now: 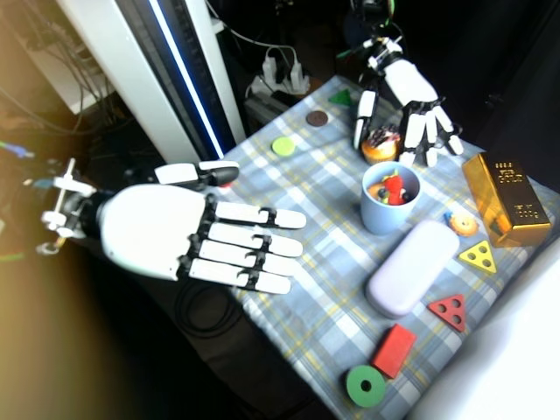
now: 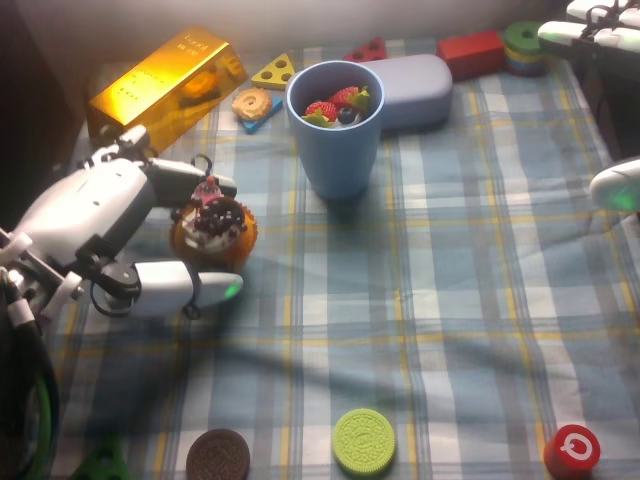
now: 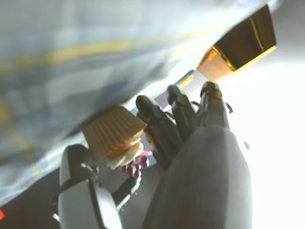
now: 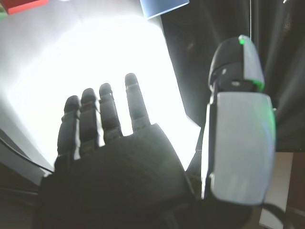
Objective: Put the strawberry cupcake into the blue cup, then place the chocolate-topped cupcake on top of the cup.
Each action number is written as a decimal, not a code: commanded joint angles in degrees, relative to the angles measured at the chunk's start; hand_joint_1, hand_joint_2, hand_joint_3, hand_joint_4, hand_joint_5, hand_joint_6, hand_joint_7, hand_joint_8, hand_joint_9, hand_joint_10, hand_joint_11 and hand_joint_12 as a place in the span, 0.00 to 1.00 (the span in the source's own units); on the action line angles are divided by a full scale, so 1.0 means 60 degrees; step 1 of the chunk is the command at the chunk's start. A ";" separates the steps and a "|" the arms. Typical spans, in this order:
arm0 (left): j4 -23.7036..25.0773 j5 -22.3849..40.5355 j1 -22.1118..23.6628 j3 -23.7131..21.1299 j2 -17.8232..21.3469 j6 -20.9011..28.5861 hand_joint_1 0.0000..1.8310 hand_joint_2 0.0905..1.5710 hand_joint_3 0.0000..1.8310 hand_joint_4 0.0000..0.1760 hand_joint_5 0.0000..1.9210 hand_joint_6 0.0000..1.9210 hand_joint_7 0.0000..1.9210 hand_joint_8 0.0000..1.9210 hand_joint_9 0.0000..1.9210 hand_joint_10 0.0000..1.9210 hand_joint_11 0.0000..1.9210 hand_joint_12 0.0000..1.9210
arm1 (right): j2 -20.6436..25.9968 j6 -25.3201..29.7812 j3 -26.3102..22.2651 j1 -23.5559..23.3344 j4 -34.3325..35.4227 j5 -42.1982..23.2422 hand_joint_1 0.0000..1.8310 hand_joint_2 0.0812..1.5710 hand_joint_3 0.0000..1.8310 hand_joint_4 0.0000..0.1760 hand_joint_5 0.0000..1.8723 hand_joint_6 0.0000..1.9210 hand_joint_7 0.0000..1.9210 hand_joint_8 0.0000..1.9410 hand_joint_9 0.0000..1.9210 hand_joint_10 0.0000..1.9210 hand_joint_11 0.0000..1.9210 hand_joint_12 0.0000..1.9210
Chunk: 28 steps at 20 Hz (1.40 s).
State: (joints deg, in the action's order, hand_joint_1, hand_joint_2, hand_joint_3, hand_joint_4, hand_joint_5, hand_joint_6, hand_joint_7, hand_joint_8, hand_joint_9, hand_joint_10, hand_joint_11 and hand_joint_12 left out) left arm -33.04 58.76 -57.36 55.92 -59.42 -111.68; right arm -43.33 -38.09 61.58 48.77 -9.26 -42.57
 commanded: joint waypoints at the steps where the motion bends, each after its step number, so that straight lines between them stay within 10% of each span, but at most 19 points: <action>1: 0.0402 0.1283 0.0143 -0.0019 0.0103 0.0037 0.54 0.57 0.00 0.39 0.43 0.00 0.45 0.00 0.23 0.00 0.00 0.00 | -0.0007 0.0033 0.0033 -0.0032 0.0309 -0.1086 0.00 0.55 0.00 0.66 0.00 0.00 0.00 0.00 0.00 0.00 0.00 0.00; 5: 0.0654 0.1512 0.0429 -0.0165 0.0454 0.0037 0.52 0.59 0.01 0.30 0.43 0.00 0.36 0.00 0.21 0.00 0.00 0.00 | 0.0014 0.0034 0.0030 -0.0012 0.0349 -0.1086 0.00 0.55 0.00 0.74 0.00 0.00 0.00 0.00 0.00 0.00 0.00 0.00; 8: 0.0795 0.1462 0.0696 -0.0082 0.0499 0.0037 0.56 0.58 0.00 0.00 0.43 0.00 0.43 0.01 0.22 0.00 0.00 0.00 | 0.0017 0.0034 0.0030 -0.0009 0.0350 -0.1086 0.00 0.55 0.00 0.74 0.00 0.00 0.00 0.00 0.00 0.00 0.00 0.00; 11: 0.0974 0.1388 0.1056 0.0042 0.0472 0.0036 0.58 0.58 0.00 0.04 0.44 0.00 0.43 0.00 0.21 0.00 0.00 0.00 | 0.0007 0.0034 0.0033 -0.0009 0.0351 -0.1086 0.00 0.55 0.00 0.77 0.00 0.00 0.00 0.00 0.00 0.00 0.00 0.00; 13: 0.1136 0.1380 0.1292 0.0108 0.0453 0.0035 0.59 0.57 0.00 0.28 0.45 0.00 0.44 0.01 0.22 0.00 0.00 0.00 | -0.0038 0.0034 0.0048 -0.0009 0.0352 -0.1086 0.00 0.55 0.00 0.72 0.00 0.00 0.00 0.00 0.00 0.00 0.00 0.00; 16: 0.1294 0.1304 0.1588 0.0211 0.0410 0.0034 0.60 0.58 0.00 0.00 0.46 0.01 0.44 0.00 0.23 0.00 0.00 0.00 | -0.0062 0.0034 0.0063 -0.0009 0.0352 -0.1086 0.00 0.55 0.00 0.71 0.00 0.00 0.00 0.00 0.00 0.00 0.00 0.00; 22: 0.1671 0.1017 0.2232 0.0515 0.0135 0.0032 0.60 0.57 0.00 0.08 0.47 0.00 0.44 0.00 0.25 0.01 0.03 0.01 | -0.0065 0.0034 0.0064 0.0009 0.0383 -0.1088 0.00 0.55 0.00 0.69 0.00 0.00 0.00 0.00 0.00 0.00 0.00 0.00; 25: 0.1944 0.0812 0.2642 0.0701 -0.0023 0.0029 0.59 0.57 0.00 0.30 0.47 0.00 0.47 0.00 0.26 0.00 0.02 0.00 | -0.0054 0.0034 0.0063 0.0014 0.0383 -0.1089 0.00 0.55 0.00 0.70 0.00 0.00 0.00 0.00 0.00 0.00 0.00 0.00; 28: 0.2102 0.0625 0.2945 0.0900 -0.0203 0.0029 0.51 0.59 0.01 0.23 0.43 0.00 0.43 0.00 0.22 0.00 0.04 0.01 | -0.0061 0.0034 0.0066 0.0014 0.0381 -0.1089 0.00 0.55 0.00 0.61 0.00 0.00 0.00 0.00 0.00 0.00 0.00 0.00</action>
State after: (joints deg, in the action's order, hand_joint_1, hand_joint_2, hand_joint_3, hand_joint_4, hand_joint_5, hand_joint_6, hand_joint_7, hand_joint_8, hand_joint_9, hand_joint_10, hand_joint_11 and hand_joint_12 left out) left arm -22.13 56.40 -40.07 61.32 -60.64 -111.70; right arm -43.70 -38.15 61.76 49.17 -8.80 -42.57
